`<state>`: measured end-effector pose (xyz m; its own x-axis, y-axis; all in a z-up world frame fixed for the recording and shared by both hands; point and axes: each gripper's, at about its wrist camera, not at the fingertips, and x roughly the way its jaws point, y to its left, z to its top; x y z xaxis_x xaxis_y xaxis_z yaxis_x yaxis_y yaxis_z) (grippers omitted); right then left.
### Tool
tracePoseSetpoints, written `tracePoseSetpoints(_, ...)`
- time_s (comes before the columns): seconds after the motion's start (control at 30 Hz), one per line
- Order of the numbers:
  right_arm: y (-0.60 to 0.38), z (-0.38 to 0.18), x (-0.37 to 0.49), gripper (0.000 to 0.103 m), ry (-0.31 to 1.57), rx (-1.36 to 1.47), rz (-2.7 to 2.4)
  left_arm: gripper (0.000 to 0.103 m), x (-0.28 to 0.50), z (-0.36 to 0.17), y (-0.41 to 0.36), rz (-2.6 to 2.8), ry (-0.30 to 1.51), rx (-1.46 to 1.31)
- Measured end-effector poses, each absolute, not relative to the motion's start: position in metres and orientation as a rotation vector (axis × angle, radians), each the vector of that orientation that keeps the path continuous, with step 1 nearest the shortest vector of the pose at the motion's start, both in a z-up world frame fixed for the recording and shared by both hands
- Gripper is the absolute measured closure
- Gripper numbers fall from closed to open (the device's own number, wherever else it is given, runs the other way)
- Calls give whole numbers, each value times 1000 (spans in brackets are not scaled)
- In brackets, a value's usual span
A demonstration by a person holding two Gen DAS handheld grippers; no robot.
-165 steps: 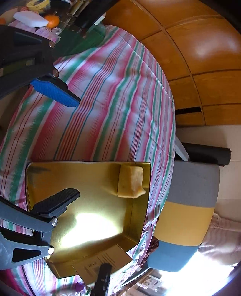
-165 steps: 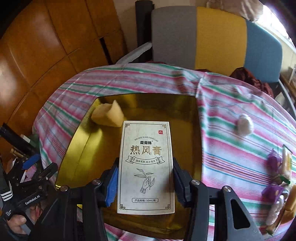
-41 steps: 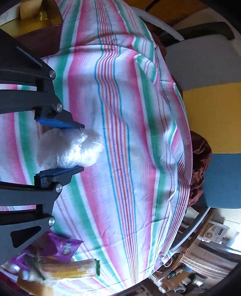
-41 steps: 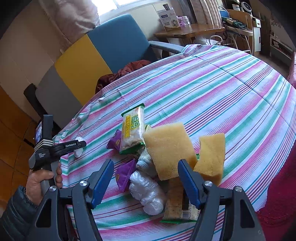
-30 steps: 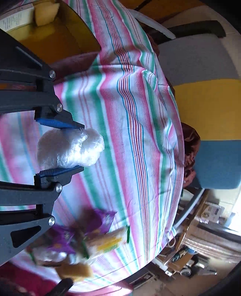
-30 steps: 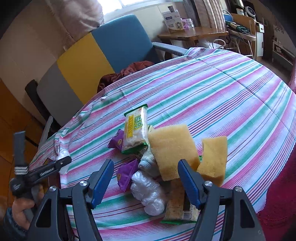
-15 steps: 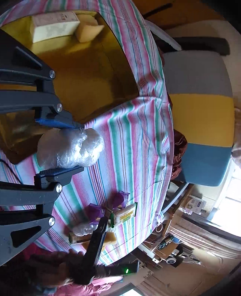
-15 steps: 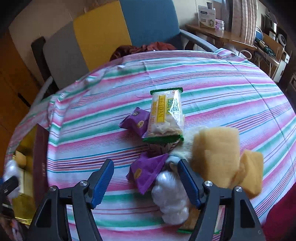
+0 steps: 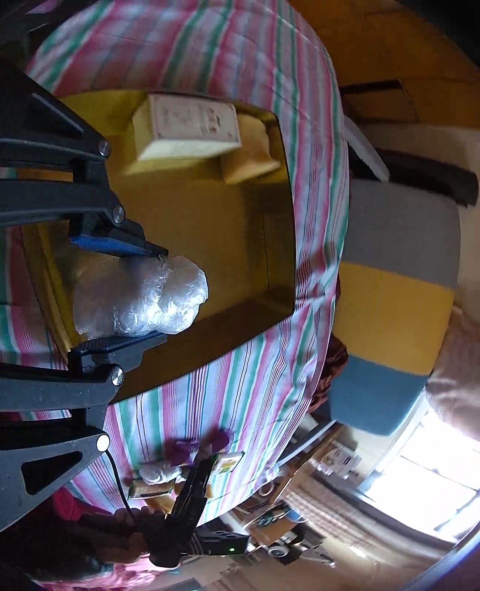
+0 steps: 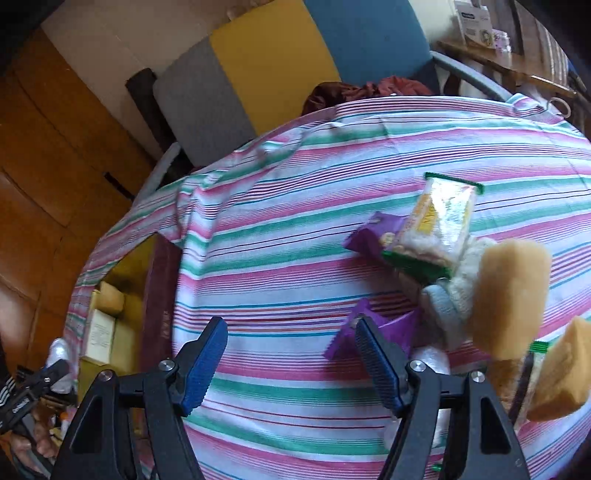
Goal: Organize objects
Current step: 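Carry the bundle into the tray with the left gripper while the right gripper grasps a purple packet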
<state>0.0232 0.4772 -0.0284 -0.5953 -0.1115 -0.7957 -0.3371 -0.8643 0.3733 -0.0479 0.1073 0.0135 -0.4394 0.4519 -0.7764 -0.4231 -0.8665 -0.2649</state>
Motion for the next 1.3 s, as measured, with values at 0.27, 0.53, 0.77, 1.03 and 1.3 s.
tracePoseSetpoints(0.27, 487, -52, 7, 29, 680, -1427, 2392, 66, -42, 2, 70, 2333, -121, -1302)
tracePoseSetpoints(0.53, 465, -51, 4, 29, 899, -1544, 2552, 65, -40, 3, 57, 2344, -164, -1292)
tracePoseSetpoints(0.77, 448, -41, -6, 29, 440, -1540, 2522, 65, -38, 6, 39, 2368, -182, -1286)
tracePoseSetpoints(1.03, 419, -42, -25, 29, -137, -1595, 2556, 65, -36, 2, 13, 2398, -198, -1318)
tracePoseSetpoints(1.3, 424, -66, -44, 29, -160, -1797, 2524, 65, -30, -2, -9, 2419, -191, -1345)
